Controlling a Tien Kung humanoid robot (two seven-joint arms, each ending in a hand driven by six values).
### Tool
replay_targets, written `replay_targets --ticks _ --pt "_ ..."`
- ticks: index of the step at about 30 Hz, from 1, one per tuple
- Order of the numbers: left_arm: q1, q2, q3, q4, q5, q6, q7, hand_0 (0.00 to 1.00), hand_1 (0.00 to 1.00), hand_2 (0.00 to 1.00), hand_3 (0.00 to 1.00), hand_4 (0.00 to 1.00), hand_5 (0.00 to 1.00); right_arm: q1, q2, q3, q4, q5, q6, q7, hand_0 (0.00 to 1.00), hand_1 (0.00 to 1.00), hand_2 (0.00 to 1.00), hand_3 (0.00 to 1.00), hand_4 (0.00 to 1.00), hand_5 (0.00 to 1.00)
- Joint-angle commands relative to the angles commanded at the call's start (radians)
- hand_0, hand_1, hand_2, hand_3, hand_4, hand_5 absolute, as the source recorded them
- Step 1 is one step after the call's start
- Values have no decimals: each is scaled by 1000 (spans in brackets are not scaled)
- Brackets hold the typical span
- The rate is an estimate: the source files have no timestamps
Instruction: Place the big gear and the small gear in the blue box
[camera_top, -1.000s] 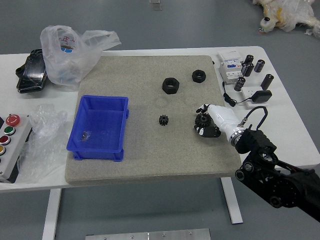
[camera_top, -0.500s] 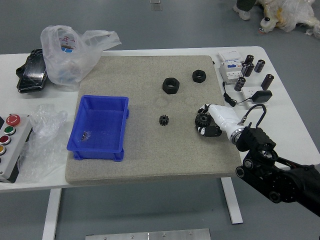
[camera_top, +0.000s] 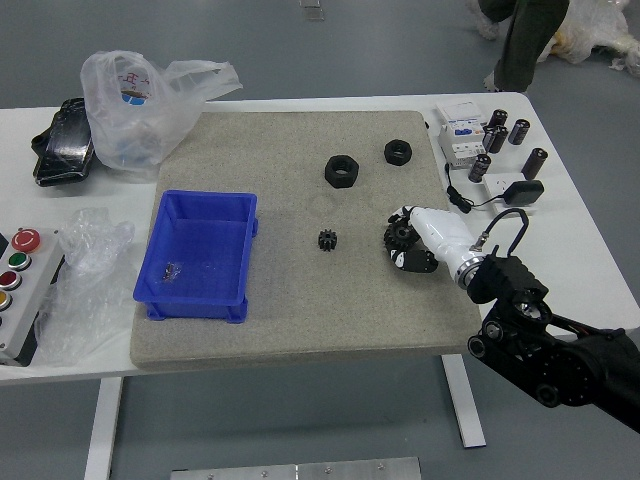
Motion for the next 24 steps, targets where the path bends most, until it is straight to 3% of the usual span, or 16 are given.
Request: replay_targets --ticks 6,11,19,20,24 --pt "2 3 -23 -1 26 -1 15 636 644 610 714 635 253 113 26 -76 90 52 -10 22 266 390 278 355 2 2" --pt "3 5 -34 -2 40 -1 21 636 644 610 714 634 253 225 93 -163 153 89 -11 47 283 403 283 360 2 2" --pt "4 6 -55 -4 67 -4 36 636 644 610 714 634 254 385 178 -318 152 94 75 67 322 428 303 378 2 2" --pt "4 7 -58 -5 70 -4 38 636 644 609 714 634 254 403 189 -336 145 83 91 64 444 601 598 575 57 200" --pt "4 10 -65 -5 78 -4 43 636 644 609 714 634 254 434 221 -367 117 54 133 46 444 601 598 575 57 200"
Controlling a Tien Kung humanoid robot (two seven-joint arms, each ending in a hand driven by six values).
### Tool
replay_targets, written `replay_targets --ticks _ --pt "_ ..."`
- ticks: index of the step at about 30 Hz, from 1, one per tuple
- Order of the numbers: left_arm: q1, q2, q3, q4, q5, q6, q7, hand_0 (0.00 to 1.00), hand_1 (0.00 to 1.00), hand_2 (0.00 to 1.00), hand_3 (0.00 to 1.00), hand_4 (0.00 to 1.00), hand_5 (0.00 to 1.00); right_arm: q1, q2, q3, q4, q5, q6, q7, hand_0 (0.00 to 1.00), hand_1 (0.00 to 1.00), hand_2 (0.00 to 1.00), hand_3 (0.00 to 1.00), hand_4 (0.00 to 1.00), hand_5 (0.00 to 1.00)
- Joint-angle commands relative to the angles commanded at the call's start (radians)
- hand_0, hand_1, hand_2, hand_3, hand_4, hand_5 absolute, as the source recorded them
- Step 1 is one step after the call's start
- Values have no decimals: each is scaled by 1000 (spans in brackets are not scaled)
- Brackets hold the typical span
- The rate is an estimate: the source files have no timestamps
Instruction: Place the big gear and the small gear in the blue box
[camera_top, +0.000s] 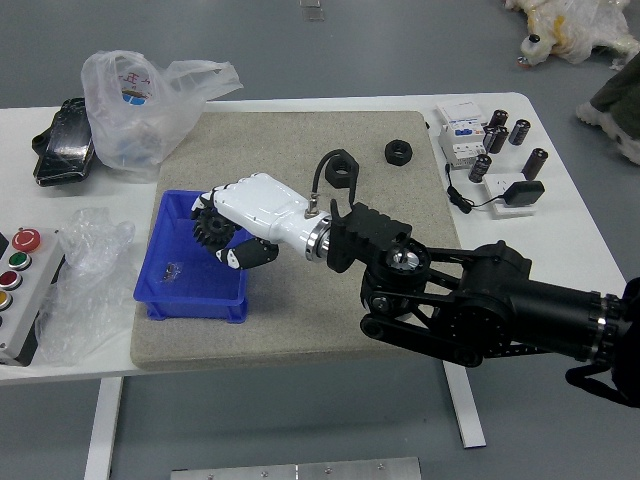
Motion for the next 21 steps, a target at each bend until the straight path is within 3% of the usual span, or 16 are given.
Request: replay_targets --ticks 1,2,7,8,13,14,16,21 --pt "0 0 -2 0 2 0 1 636 644 609 714 634 254 4 8 -6 -8 -8 11 -8 444 601 598 575 57 200" --pt "-1 1 -3 0 4 0 2 637 643 609 713 634 254 7 15 -11 -15 -15 21 -17 462 777 823 771 459 205" --pt "-2 3 -8 0 19 -5 6 637 643 609 713 634 254 11 42 -41 -49 -30 55 -57 462 777 823 771 459 205" --pt "-2 4 -10 0 22 -5 7 637 644 609 713 634 254 10 45 -44 -52 -29 55 -62 470 872 970 994 652 238" --pt "-2 5 -18 0 32 -5 11 637 644 609 713 634 254 10 54 -42 -52 -28 36 -69 470 872 970 994 652 238" --pt "-2 5 -19 0 33 -5 12 637 645 609 714 634 254 9 53 -38 -50 -27 32 -68 475 890 995 998 709 254" --pt "-3 4 -18 0 31 -5 11 637 645 609 714 634 254 6 49 -27 -45 -24 25 -66 475 890 995 998 709 254" --pt "-6 1 -19 0 33 -5 11 637 644 609 713 634 254 -2 2 30 -22 -5 -4 -49 472 874 953 991 733 281"
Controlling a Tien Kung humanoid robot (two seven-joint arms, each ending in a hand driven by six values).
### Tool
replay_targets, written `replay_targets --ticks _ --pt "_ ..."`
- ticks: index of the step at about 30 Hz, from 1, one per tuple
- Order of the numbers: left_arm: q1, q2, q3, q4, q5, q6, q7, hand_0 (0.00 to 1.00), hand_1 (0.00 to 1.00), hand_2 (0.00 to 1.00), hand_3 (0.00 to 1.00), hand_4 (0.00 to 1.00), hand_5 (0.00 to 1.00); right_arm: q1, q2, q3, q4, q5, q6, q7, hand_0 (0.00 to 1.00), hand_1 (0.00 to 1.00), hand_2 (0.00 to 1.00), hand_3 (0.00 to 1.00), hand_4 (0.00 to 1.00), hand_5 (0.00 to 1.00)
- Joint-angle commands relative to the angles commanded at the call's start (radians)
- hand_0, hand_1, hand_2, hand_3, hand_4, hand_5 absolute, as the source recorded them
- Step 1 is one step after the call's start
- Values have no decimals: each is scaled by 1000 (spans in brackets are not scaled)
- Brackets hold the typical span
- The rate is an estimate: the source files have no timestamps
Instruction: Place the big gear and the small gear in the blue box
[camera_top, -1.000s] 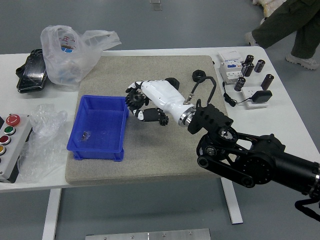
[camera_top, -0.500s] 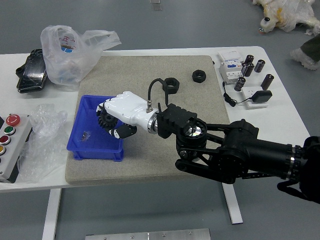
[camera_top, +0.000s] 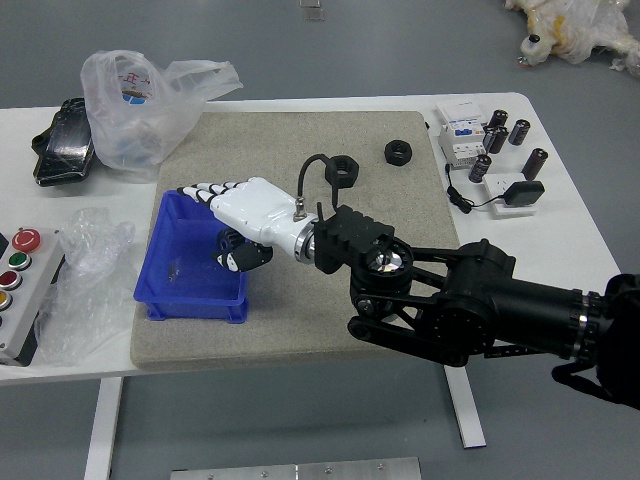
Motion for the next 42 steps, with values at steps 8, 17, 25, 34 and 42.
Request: replay_targets --ticks 8,17,25,34,42 --pt "3 -1 2 0 -8 2 -2 637 644 609 713 634 254 -106 -116 138 -25 39 -34 -3 458 813 874 902 724 271" --pt "3 -4 3 1 -12 3 -3 637 644 609 714 634 254 -220 -139 117 -79 72 -36 1 436 737 800 850 709 249" --pt "2 -2 -2 0 -4 2 0 637 643 609 715 634 254 -240 -127 85 -134 74 -39 12 423 685 727 794 702 264" --pt "3 -2 -5 0 4 1 2 637 643 609 715 634 256 -219 -97 62 -201 105 -67 35 376 626 607 674 435 173" --pt "3 -5 -1 -1 1 1 1 637 643 609 715 635 256 -212 -87 49 -228 120 -107 55 328 476 353 419 133 2"
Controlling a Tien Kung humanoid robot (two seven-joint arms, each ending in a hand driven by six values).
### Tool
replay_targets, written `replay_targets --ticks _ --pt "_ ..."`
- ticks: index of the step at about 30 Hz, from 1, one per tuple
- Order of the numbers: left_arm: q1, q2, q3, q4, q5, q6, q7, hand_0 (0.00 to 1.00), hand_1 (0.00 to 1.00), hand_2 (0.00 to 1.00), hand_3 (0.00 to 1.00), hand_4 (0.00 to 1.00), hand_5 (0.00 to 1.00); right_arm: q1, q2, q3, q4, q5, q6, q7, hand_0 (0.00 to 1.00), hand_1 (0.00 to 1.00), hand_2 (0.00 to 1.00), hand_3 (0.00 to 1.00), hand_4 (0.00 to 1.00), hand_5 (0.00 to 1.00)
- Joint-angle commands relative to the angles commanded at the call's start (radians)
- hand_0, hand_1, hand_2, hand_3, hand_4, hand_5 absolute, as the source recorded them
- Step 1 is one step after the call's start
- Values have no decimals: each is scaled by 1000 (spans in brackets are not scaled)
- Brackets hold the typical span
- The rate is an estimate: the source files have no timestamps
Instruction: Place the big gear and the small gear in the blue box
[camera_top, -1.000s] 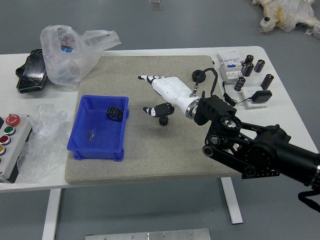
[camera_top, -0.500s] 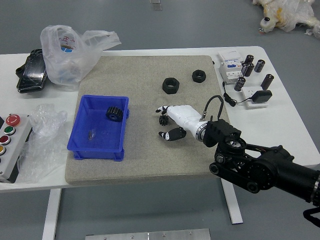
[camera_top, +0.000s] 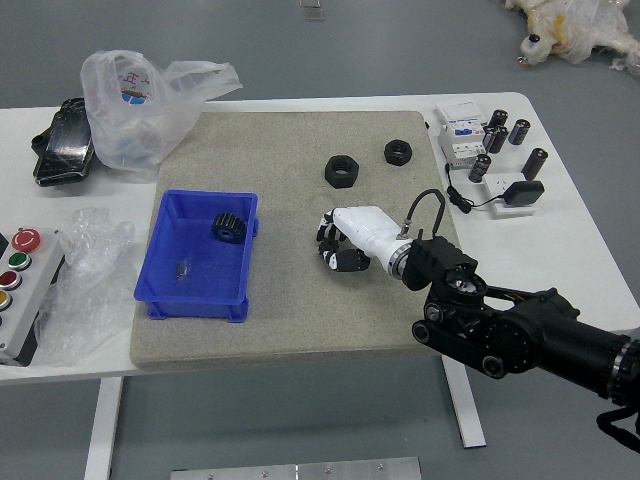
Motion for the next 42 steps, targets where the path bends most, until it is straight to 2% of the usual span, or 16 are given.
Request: replay_targets --ticks 12,18,28,29,34,35,40,41,42 --pt "-2 -2 3 0 -3 1 -3 637 644 609 715 635 256 7 -5 5 2 -10 -26 9 328 473 325 387 98 2" --pt "-2 -3 -1 0 1 1 -1 637 644 609 715 635 256 51 -5 23 69 -31 -29 4 329 475 324 388 96 2" --pt "4 1 -18 -2 22 0 11 637 644 609 714 634 256 185 85 -49 216 -66 -27 -5 328 474 324 389 96 2" --pt "4 1 -19 -2 24 0 12 637 644 609 713 634 256 194 93 -58 220 -65 -28 -5 348 509 442 489 157 2" --pt "4 2 -25 -4 33 -1 17 637 644 609 713 634 256 224 135 -107 196 -47 -6 -3 348 509 442 489 157 2" --pt "4 2 -25 -4 35 -2 18 637 644 609 712 634 256 226 141 -112 187 -44 -4 -3 419 714 767 702 300 185" --pt "4 2 -28 -4 41 -2 20 637 644 609 712 634 256 219 157 -128 148 -35 3 -10 419 714 767 702 300 185" --pt "4 2 -29 -4 43 -3 21 637 643 609 711 634 256 216 157 -129 144 -34 4 -12 450 786 861 838 404 179" --pt "4 2 -30 -4 44 -3 21 637 643 609 711 634 256 212 157 -128 142 -34 4 -13 450 786 861 838 404 179"
